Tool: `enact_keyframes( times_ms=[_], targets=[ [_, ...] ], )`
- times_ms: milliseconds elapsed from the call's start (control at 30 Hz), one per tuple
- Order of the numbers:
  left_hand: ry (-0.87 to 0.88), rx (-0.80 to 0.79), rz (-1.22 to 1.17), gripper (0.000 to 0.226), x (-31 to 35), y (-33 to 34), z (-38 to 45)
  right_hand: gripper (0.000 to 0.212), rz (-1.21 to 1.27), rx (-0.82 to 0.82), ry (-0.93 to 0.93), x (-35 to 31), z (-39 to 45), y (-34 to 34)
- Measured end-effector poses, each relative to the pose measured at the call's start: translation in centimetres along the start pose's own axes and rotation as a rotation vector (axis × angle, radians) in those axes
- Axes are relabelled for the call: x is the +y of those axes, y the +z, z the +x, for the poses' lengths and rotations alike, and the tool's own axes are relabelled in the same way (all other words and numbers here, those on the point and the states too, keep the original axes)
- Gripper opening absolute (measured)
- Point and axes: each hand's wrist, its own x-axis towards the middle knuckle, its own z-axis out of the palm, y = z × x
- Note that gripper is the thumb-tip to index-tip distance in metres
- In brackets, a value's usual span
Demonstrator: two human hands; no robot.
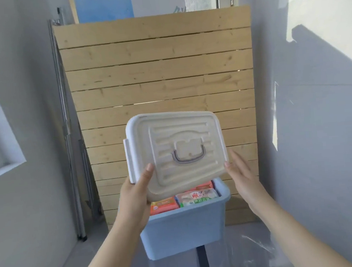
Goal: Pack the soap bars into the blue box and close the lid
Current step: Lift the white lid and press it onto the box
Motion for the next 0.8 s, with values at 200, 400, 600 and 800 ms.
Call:
enact_keyframes(
  times_ms=[200, 400, 600, 800],
  targets=[
    [-0.124, 0.141, -0.034, 0.036, -0.2, -4.7, 1.1, 0.06, -0.098, 0.011, -0.036, 1.3, 2.9, 2.1],
    [-0.035, 0.401, 0.47, 0.04, -1.9, -6.6, 2.4, 0.058, -0.112, 0.03, 0.033, 2.5, 3.7, 4.2],
    [-0.218, 0.448, 0.769, 0.035, -4.8, -6.6, 4.0, 0.054, -0.348, 0.123, 0.163, 4.2, 3.8, 4.1],
    [-0.415, 0.403, 0.864, 0.04, -5.3, -7.7, 4.8, 0.029, -0.489, 0.043, 0.213, 5.6, 4.2, 4.1]
  ],
)
